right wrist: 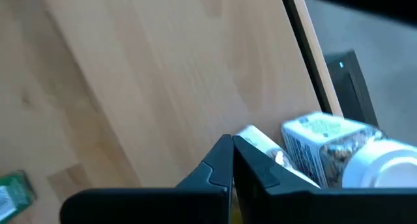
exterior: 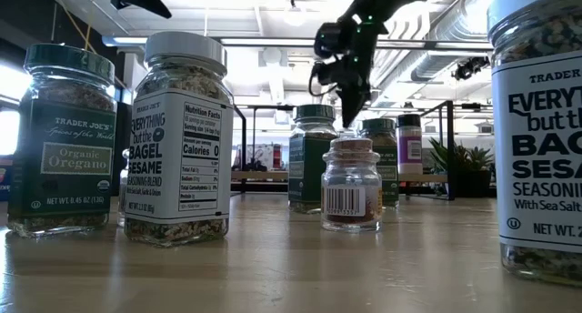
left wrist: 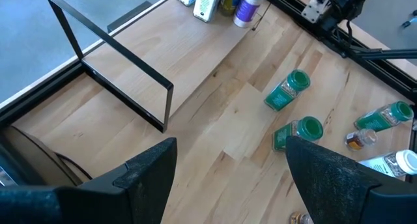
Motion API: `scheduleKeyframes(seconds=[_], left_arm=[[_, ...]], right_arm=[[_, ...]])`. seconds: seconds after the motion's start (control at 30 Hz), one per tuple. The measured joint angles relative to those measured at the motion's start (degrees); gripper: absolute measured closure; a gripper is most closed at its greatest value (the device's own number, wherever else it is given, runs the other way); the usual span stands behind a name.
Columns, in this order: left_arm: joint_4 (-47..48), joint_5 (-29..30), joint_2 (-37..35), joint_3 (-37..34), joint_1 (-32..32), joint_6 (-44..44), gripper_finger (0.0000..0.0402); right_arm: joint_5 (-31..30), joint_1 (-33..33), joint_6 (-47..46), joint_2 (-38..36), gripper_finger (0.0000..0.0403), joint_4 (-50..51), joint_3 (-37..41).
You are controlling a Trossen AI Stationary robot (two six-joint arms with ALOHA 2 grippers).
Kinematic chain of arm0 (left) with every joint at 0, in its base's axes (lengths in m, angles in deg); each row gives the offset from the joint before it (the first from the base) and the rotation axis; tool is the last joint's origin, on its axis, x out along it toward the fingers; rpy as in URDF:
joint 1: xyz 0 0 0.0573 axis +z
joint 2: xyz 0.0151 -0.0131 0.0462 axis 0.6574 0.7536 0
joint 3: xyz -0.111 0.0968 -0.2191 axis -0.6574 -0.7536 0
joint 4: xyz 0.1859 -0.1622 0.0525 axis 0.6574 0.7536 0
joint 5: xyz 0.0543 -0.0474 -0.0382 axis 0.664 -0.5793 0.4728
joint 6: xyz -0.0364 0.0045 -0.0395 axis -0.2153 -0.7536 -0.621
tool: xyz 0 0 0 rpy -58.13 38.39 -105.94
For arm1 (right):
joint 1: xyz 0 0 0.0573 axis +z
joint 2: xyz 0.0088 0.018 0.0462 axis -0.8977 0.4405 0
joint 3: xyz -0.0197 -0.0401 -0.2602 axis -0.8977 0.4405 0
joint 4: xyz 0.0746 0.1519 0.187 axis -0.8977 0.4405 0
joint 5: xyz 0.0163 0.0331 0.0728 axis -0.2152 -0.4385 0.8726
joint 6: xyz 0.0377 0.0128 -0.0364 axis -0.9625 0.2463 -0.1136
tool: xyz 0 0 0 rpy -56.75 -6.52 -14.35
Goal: Shelf spices
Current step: Put the top white spice bottle on the shelf and align with the other white spice bottle
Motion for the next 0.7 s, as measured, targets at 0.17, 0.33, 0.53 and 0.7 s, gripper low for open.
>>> scheduleKeyframes(seconds=[0.17,0.33,0.53,0.7], left_arm=[[0.00,0.00,0.00,0.00,0.00,-0.06,0.0119],[-0.01,0.00,0.00,0.00,0.01,-0.08,0.0119],[-0.02,0.00,0.01,0.00,0.01,-0.10,0.0119],[0.00,-0.02,0.01,0.00,0.00,-0.10,0.0119]], right_arm=[[-3.44,-0.44,-1.40,0.16,0.0401,0.94,0.00],[-3.72,-1.57,-1.95,0.16,0.0401,2.48,0.00],[-3.96,-1.68,-2.51,-0.17,0.0401,0.78,-0.03],[-3.56,-1.25,-2.50,-0.27,0.0401,1.95,-3.86]])
